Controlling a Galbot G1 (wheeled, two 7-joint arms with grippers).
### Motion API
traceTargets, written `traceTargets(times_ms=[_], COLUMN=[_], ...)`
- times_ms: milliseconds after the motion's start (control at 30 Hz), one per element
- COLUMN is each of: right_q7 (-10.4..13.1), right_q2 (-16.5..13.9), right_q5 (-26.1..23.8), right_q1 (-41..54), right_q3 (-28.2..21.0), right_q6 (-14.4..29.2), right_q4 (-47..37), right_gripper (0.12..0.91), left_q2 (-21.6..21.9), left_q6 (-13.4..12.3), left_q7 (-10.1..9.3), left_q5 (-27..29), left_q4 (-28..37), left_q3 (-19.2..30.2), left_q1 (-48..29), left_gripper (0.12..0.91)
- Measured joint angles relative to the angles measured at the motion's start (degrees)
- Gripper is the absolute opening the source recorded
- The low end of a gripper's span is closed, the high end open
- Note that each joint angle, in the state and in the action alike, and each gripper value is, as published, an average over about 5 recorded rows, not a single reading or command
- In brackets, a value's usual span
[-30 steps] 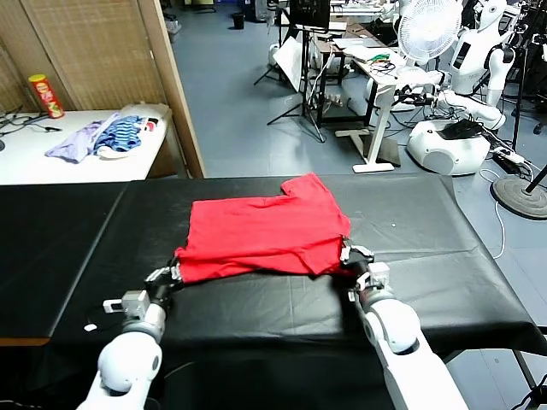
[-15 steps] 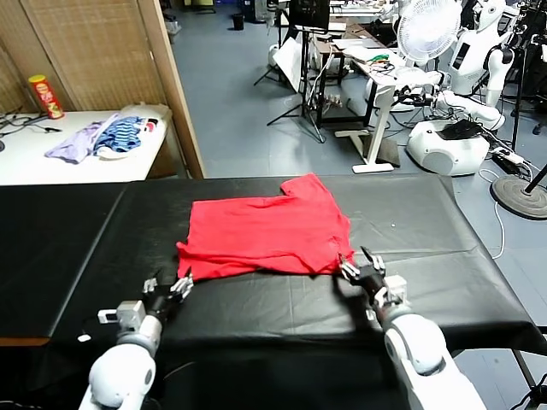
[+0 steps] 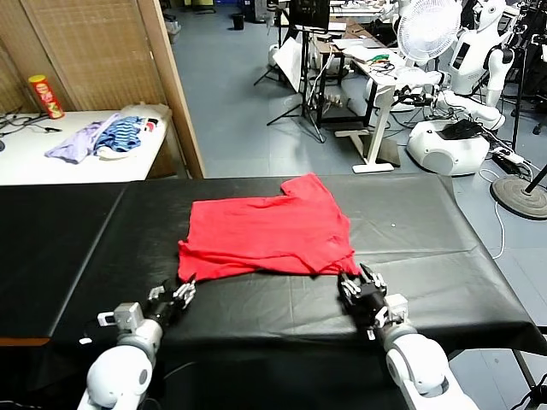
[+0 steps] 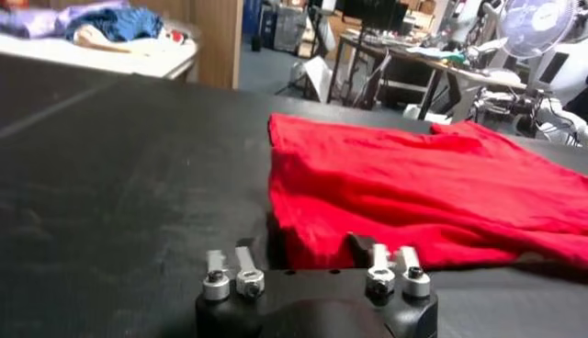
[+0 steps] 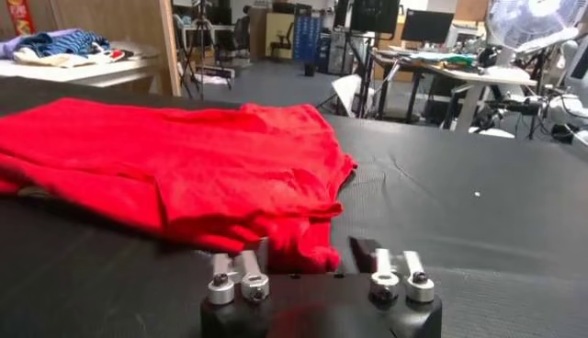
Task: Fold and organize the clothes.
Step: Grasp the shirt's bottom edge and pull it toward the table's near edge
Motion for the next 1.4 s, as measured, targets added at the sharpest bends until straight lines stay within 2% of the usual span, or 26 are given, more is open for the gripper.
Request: traceTargets(times_ms=[67, 167, 367, 567, 733, 800, 900, 1000, 1167, 1233, 1333, 1400], right_q7=[0.47, 0.81, 1.58, 1.51, 0.21, -0.4, -0.76, -0.63, -0.05, 0.74, 2.36, 3.39], right_q2=[-0.64, -1.9, -3.59, -3.22, -2.76, -2.82, -3.07, -3.48, -4.37, -4.83, -5.33, -5.19], right_q5=[1.93, 5.19, 7.17, 4.55, 2.66, 2.4, 2.45, 3.23, 7.02, 8.94, 11.09, 11.8], right_q1=[-0.04, -0.58, -3.38, -8.63, -12.8, -14.24, -16.27, -18.26, -20.24, -19.71, -16.2, -11.92], right_q3=[0.29, 0.89, 1.89, 1.93, 2.04, 2.31, 2.97, 3.93, 6.45, 7.52, 8.05, 7.44], right_q6=[-1.74, -4.24, -7.28, -8.07, -8.05, -8.11, -8.45, -8.98, -8.95, -8.44, -7.98, -8.12], right_q4=[1.01, 2.64, 6.24, 10.17, 12.78, 13.78, 15.53, 17.84, 21.86, 22.64, 21.64, 19.38], right_gripper=[0.142, 0.142, 0.142, 0.142, 0.146, 0.183, 0.302, 0.452, 0.718, 0.774, 0.795, 0.797], left_q2=[0.45, 1.34, 4.04, 6.69, 6.94, 6.85, 6.49, 5.98, 4.8, 4.24, 3.81, 4.03], left_q6=[0.07, 0.13, 0.82, 2.01, 2.65, 2.9, 3.44, 4.2, 6.13, 7.08, 8.24, 8.68], left_q7=[-0.19, -0.41, -0.3, 0.01, 0.1, 0.01, -0.39, -1.09, -3.1, -3.64, -3.1, -2.47], left_q5=[0.43, 2.62, 7.41, 8.09, 9.07, 9.37, 9.31, 9.21, 9.13, 9.2, 8.86, 7.65], left_q4=[-0.46, -1.3, -4.0, -9.0, -12.97, -14.14, -15.48, -16.93, -20.28, -21.84, -24.22, -25.53], left_q3=[0.24, 0.46, -0.17, -1.68, -2.67, -2.93, -3.24, -3.58, -4.1, -4.52, -5.73, -6.91], left_q1=[0.38, 1.05, 3.66, 8.88, 14.77, 16.95, 19.58, 21.68, 24.61, 25.52, 26.38, 26.24], left_gripper=[0.232, 0.136, 0.126, 0.126, 0.126, 0.126, 0.131, 0.213, 0.485, 0.602, 0.738, 0.777])
